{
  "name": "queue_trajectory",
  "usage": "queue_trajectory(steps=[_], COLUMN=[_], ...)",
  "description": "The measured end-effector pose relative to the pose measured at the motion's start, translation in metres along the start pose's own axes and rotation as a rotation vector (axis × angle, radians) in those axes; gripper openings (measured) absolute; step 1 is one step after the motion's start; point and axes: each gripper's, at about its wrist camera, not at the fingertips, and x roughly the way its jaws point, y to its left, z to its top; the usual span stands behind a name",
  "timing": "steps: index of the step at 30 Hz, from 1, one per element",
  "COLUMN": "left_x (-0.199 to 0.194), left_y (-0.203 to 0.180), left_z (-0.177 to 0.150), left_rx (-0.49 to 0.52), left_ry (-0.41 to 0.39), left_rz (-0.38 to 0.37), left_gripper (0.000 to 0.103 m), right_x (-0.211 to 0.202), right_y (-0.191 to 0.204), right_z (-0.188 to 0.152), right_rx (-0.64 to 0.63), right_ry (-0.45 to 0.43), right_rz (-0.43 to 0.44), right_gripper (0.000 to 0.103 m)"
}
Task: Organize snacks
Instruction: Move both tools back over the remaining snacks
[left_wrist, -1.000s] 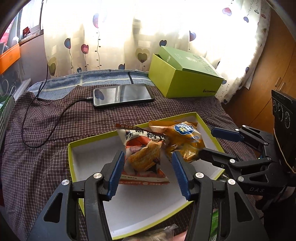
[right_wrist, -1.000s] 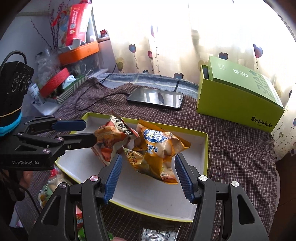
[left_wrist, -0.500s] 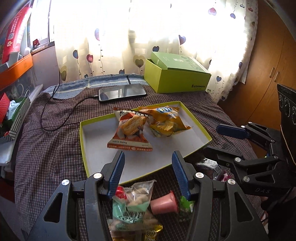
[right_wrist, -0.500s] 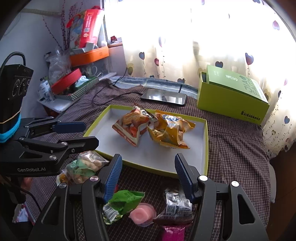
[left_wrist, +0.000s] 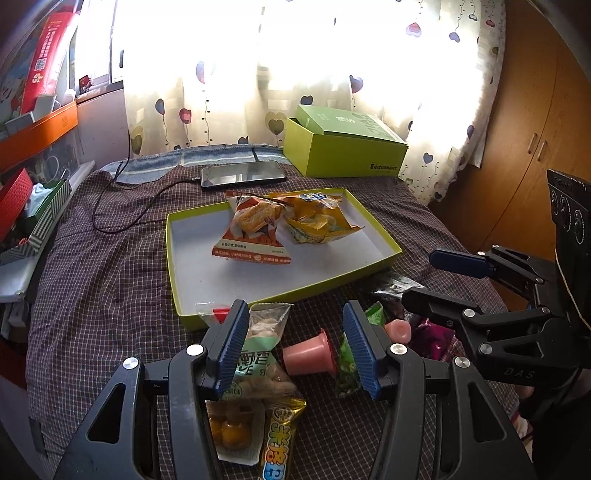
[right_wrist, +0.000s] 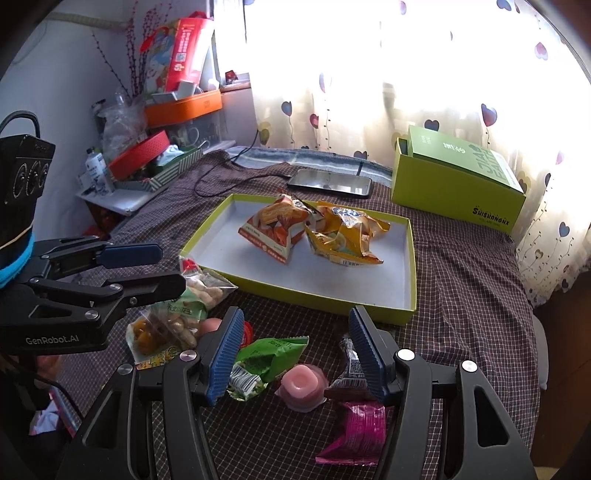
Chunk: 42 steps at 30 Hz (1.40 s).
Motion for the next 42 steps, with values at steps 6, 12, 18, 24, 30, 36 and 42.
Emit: queue_trajectory(steps=[6,12,18,24,30,36,42], left_x=[-0.003,-0.009,-0.016,-0.026,-0.036,-0.043,-0.045], left_y=[-0.001,-0.001,-0.009,-0.017,-0.019,-0.020,-0.023], left_z=[-0.010,-0.018,-0.027,-0.037,-0.048,-0.056,-0.063], left_rx=[-0.017,-0.040,-0.040,-0.029,-0.034,-0.039,-0.033], left_ry=[-0.002,-0.010,-0.009,-0.021,-0.026,-0.032,-0.024], left_rz=[-0.006,-0.018,-0.024,-0.027,-0.028,-0.024,-0.013], left_gripper=[0.054,0.054,0.054,0.054,0.054,0.054,0.054], right_x=[-0.004,-0.012,-0.025,-0.035,-0.044,-0.048,-0.049], right_y=[0.001,0.003,0.008,0.015,0.022,0.027,0.025], right_z=[-0.004,-0.011,-0.019,-0.025,-0.032,-0.039,-0.047], right_rx=[0.008,0.009,0.007,-0.001,-0.004,0.000,0.006], right_ry=[-0.004,-0.007,-0.015,-0.022,-0.026,-0.026,-0.024], right_rz=[0.002,-0.004,-0.009,-0.012,-0.014,-0.008,0.006], right_gripper=[0.059,0.059,0.059,0.059,0.059,0.059,0.059])
